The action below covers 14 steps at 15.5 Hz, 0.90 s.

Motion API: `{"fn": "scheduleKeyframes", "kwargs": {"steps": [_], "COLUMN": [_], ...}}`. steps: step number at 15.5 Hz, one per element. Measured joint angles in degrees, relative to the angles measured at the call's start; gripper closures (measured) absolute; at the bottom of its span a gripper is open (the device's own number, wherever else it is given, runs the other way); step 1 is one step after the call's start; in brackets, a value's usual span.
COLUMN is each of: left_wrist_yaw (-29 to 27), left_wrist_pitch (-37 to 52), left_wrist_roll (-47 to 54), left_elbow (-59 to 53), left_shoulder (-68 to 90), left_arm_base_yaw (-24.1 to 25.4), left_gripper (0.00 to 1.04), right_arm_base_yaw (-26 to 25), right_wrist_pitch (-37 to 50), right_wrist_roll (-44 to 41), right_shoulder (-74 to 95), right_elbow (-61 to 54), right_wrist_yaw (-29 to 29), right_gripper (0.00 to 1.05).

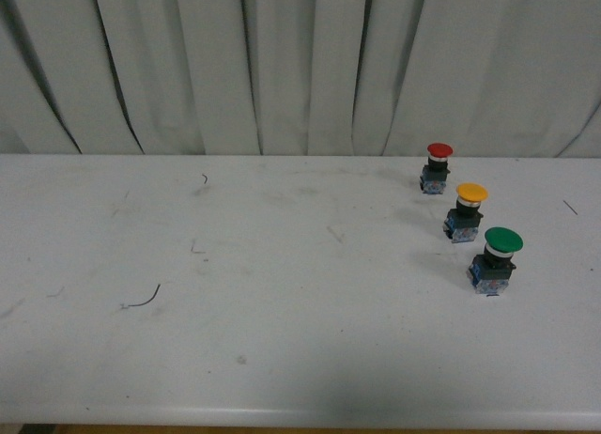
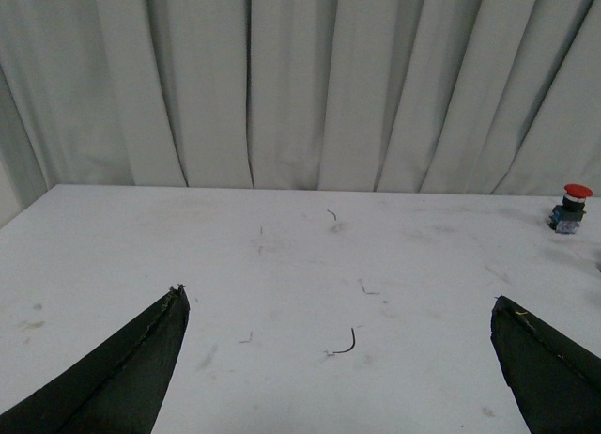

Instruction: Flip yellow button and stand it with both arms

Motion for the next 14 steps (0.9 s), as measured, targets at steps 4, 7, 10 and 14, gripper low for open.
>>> {"fn": "scheduleKeyframes", "kwargs": {"steps": [4, 7, 10, 14], "left_wrist_yaw": [0.0, 0.0, 0.0, 0.0], "left_wrist_pitch": [0.0, 0.02, 0.02, 0.02], "left_wrist_roll": [0.0, 0.0, 0.0, 0.0], "left_elbow": [0.0, 0.0, 0.0, 0.0], "left_shoulder": [0.0, 0.0, 0.0, 0.0], "left_arm_base_yaw": [0.0, 0.0, 0.0, 0.0], "left_gripper": [0.07, 0.07, 0.07, 0.07], "right_arm_base_yaw": [0.0, 0.0, 0.0, 0.0], "right_wrist_pitch": [0.0, 0.0, 0.0, 0.0], "right_wrist_roll": [0.0, 0.0, 0.0, 0.0], "right_shoulder": [0.0, 0.0, 0.0, 0.0], "right_elbow": [0.0, 0.0, 0.0, 0.0], "right_wrist_yaw": [0.0, 0.02, 0.02, 0.02], "right_gripper": [0.2, 0.09, 0.05, 0.06]}}
